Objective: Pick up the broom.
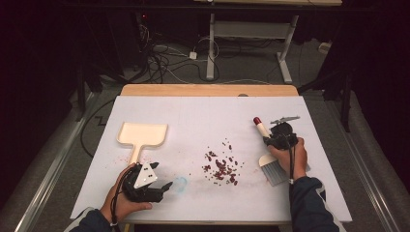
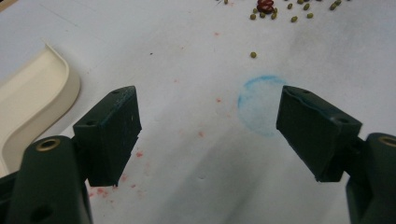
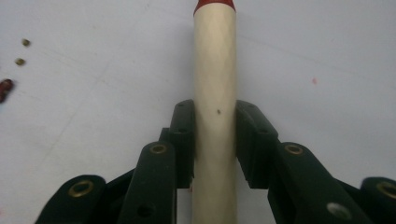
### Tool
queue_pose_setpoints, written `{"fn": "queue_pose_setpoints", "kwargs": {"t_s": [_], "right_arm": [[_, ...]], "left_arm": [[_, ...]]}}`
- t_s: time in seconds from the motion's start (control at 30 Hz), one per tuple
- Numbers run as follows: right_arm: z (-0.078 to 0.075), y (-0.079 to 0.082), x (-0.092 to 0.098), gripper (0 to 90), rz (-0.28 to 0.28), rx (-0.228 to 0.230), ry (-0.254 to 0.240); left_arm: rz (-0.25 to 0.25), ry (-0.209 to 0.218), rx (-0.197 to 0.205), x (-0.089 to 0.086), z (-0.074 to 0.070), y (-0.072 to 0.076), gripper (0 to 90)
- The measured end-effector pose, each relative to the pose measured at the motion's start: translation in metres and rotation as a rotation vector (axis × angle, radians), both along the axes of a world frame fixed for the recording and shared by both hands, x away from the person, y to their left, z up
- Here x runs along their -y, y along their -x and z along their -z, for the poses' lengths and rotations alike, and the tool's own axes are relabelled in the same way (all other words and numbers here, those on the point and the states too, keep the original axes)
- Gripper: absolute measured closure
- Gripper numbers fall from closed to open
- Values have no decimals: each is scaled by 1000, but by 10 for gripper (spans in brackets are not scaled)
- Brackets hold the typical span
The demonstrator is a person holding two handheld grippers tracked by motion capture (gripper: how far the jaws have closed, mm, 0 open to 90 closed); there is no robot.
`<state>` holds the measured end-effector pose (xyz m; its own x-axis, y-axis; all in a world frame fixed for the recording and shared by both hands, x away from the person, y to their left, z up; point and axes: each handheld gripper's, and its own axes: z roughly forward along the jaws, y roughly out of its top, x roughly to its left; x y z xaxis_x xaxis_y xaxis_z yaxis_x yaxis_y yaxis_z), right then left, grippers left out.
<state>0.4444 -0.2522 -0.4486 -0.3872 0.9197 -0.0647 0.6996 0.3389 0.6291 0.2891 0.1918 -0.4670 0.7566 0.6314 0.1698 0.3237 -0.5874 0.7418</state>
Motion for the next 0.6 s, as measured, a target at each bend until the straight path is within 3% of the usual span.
{"fn": "queue_pose_setpoints", "kwargs": {"t_s": [0.13, 0.3, 0.43, 0.47, 0.5, 0.6], "right_arm": [[-16, 12, 3, 710, -28, 72, -38], [-41, 33, 5, 711, -58, 178, -97], [-65, 53, 3, 712, -77, 283, -145], [-65, 53, 3, 712, -77, 283, -145], [-76, 63, -1, 712, -93, 330, -166], [-90, 80, -13, 711, -117, 392, -207]], "left_arm": [[-8, 17, -6, 1, -1, -2, 212], [28, 104, -1, 24, -18, -11, 216], [107, 171, 13, 60, -36, -14, 226], [107, 171, 13, 60, -36, -14, 227], [157, 208, 26, 82, -46, -13, 227], [231, 257, 30, 116, -59, -15, 243]]}}
